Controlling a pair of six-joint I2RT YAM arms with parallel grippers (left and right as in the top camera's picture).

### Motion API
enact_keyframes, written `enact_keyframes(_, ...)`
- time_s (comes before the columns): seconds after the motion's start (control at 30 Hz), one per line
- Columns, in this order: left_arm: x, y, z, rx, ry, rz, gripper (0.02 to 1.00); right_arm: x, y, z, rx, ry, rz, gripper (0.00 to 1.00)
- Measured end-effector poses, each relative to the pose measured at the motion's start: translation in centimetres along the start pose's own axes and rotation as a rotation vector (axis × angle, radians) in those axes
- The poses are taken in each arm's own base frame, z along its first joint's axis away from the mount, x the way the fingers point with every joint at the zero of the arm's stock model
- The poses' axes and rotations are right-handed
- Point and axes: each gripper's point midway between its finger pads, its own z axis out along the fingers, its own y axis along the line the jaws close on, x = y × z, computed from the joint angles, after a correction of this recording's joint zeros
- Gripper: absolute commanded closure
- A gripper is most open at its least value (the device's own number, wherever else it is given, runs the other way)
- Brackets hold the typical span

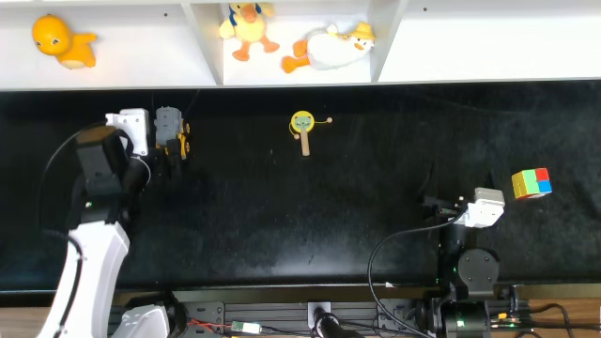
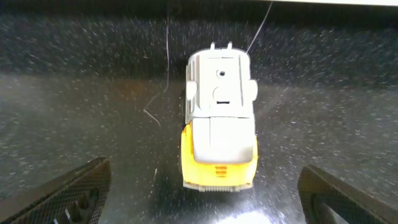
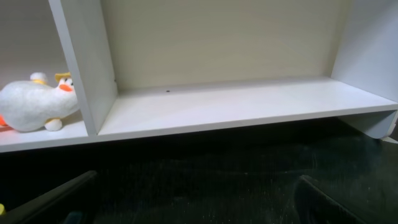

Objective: Store Toys

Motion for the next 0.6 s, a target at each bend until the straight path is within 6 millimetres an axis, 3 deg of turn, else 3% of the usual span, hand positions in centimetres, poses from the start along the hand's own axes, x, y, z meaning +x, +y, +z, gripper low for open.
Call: enact_keyframes(0.6, 0.0, -1.2, 3.2, 0.03, 0.001, 0.03, 0.02, 0.0, 0.0, 0.0, 0.0, 0.0, 0.0, 0.007)
